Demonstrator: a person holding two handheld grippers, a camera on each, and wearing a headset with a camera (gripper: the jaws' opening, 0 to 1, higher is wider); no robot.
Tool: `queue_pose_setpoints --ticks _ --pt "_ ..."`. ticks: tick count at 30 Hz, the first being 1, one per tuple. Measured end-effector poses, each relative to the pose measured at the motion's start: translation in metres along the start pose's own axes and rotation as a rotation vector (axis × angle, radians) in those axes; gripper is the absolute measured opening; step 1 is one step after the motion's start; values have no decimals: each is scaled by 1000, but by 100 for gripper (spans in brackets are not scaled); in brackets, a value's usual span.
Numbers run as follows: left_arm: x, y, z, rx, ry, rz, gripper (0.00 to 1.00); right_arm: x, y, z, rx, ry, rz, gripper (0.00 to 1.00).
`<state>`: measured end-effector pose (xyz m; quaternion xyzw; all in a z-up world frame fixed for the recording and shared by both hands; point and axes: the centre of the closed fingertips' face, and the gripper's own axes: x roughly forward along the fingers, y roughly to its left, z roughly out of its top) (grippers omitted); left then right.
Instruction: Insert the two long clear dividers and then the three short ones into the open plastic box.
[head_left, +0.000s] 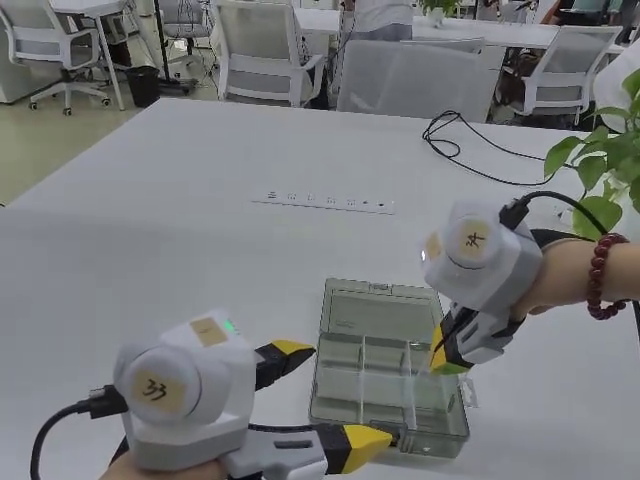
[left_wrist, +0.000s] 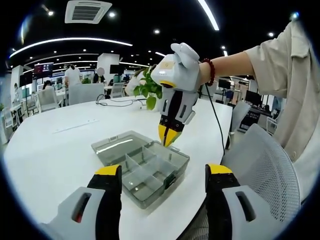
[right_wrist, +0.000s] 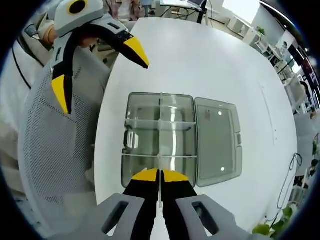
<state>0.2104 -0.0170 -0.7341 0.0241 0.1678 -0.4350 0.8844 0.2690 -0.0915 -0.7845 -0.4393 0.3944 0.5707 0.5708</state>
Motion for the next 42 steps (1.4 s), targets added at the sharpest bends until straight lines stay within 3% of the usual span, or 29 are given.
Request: queue_pose_setpoints --ticks 6,14,42 --pt "0 0 0 -2 1 0 67 0 0 1 1 2 3 2" --pt "1 0 -1 -1 5 -3 67 -2 -1 6 26 -33 11 2" --pt "-2 2 -1 -1 0 8 65 3 0 3 10 6 15 2"
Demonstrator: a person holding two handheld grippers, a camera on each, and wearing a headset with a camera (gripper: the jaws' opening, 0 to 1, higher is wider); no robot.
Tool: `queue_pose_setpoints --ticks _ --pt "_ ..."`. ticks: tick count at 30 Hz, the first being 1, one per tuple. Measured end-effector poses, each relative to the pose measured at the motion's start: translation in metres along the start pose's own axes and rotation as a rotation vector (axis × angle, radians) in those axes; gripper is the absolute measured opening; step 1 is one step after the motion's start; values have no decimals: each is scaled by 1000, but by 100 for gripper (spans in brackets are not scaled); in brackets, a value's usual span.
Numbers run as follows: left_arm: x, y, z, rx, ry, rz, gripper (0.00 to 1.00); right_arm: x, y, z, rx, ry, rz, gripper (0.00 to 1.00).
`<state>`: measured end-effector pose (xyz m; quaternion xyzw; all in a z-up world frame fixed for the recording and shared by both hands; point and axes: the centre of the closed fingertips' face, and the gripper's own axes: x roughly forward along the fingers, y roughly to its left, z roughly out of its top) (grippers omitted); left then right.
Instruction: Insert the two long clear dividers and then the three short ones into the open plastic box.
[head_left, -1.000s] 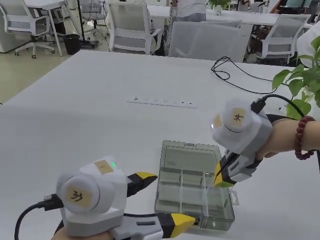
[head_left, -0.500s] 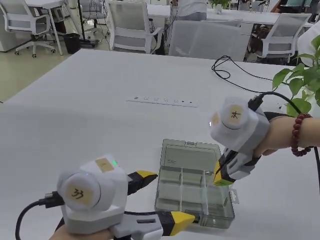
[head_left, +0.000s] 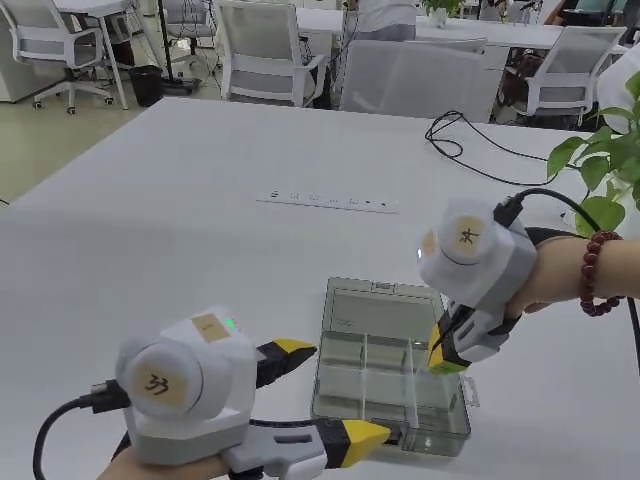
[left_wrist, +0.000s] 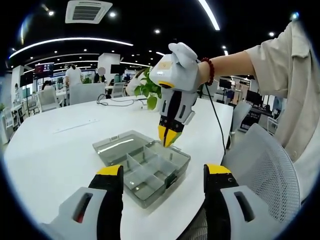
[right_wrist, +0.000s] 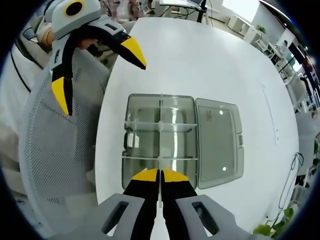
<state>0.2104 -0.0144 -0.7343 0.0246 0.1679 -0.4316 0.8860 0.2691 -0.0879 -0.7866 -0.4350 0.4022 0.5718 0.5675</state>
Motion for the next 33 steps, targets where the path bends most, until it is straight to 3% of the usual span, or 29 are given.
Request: queue_pose_setpoints --ticks 12,33 --pt "0 0 -1 9 7 0 65 15 -1 -3 15 42 31 2" --pt "0 2 -2 4 13 11 64 37 1 -12 66 38 65 2"
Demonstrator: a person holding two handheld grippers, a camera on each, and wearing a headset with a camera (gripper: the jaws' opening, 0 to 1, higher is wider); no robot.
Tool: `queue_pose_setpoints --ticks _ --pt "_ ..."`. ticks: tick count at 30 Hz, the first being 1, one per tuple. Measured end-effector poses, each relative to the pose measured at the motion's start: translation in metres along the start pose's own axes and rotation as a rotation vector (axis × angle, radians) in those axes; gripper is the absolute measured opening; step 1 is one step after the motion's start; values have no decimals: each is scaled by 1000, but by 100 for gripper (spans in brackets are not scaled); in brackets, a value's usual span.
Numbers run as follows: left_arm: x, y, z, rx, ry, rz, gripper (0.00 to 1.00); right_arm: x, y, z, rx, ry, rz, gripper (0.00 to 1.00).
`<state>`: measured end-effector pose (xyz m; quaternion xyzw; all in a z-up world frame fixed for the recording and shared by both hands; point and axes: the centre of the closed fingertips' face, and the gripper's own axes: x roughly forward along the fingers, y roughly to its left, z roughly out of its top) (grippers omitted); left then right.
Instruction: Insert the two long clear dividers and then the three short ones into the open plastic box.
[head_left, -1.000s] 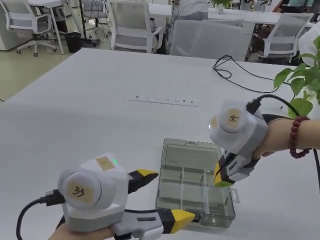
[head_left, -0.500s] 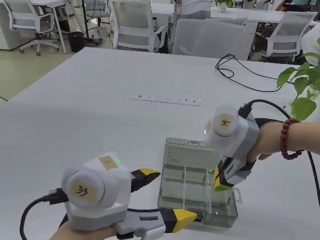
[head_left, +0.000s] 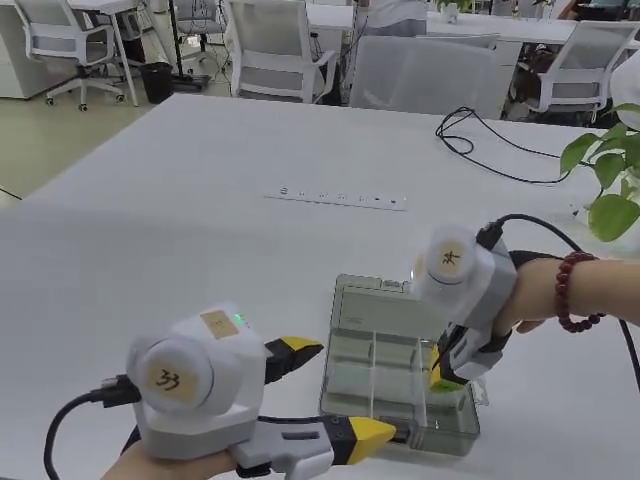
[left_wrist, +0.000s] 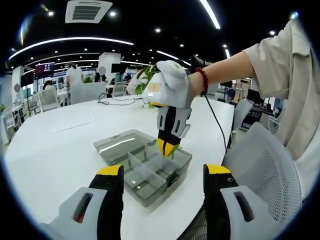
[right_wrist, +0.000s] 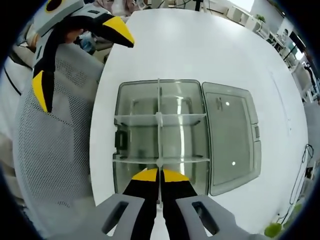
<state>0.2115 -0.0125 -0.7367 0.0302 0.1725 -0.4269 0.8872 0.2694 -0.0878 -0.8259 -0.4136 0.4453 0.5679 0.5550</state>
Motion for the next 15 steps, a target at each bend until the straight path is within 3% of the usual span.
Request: queue_pose_setpoints --ticks 15 --pt "1 5 -3 -10 19 22 64 7 -1 -2 31 -26 -11 3"
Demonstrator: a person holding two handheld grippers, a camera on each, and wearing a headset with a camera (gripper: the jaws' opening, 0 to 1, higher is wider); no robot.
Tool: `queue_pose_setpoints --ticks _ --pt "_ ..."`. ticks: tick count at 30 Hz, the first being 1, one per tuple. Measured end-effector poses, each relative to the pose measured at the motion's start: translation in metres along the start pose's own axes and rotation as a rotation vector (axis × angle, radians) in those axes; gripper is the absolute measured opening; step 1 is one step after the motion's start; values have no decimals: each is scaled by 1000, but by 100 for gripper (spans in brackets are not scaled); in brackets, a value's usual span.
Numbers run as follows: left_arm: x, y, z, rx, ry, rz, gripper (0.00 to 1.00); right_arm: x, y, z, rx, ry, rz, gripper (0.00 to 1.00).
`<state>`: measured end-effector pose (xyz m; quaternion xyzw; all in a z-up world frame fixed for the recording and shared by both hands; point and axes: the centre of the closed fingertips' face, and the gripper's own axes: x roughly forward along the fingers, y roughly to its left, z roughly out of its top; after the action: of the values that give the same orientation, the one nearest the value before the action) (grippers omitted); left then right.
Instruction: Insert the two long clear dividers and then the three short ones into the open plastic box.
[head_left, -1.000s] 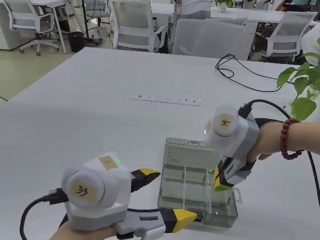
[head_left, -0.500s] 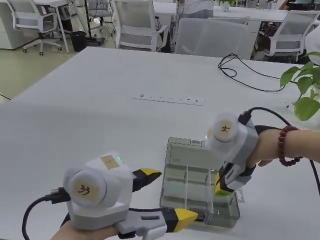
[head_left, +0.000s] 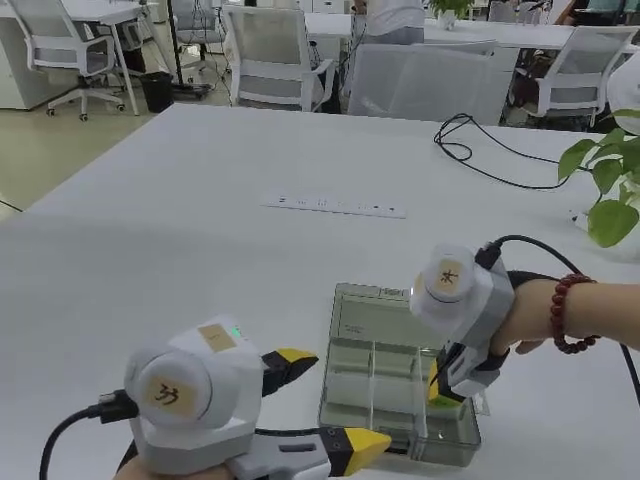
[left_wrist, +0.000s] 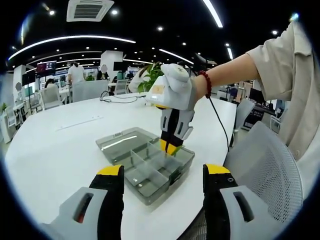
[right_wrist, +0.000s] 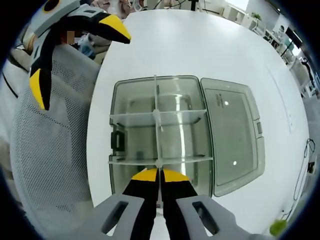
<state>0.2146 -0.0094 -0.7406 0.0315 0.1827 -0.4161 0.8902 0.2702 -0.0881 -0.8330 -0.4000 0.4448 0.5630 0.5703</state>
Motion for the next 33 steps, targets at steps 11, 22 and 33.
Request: queue_pose_setpoints --ticks 11,22,33 --pt "-2 8 3 -5 9 29 63 -2 3 -2 81 -53 -20 12" --pt "-16 21 8 -1 23 57 68 -37 7 9 201 -297 -145 35" --pt "-42 28 9 -12 63 73 78 -94 31 5 413 -578 -271 56"
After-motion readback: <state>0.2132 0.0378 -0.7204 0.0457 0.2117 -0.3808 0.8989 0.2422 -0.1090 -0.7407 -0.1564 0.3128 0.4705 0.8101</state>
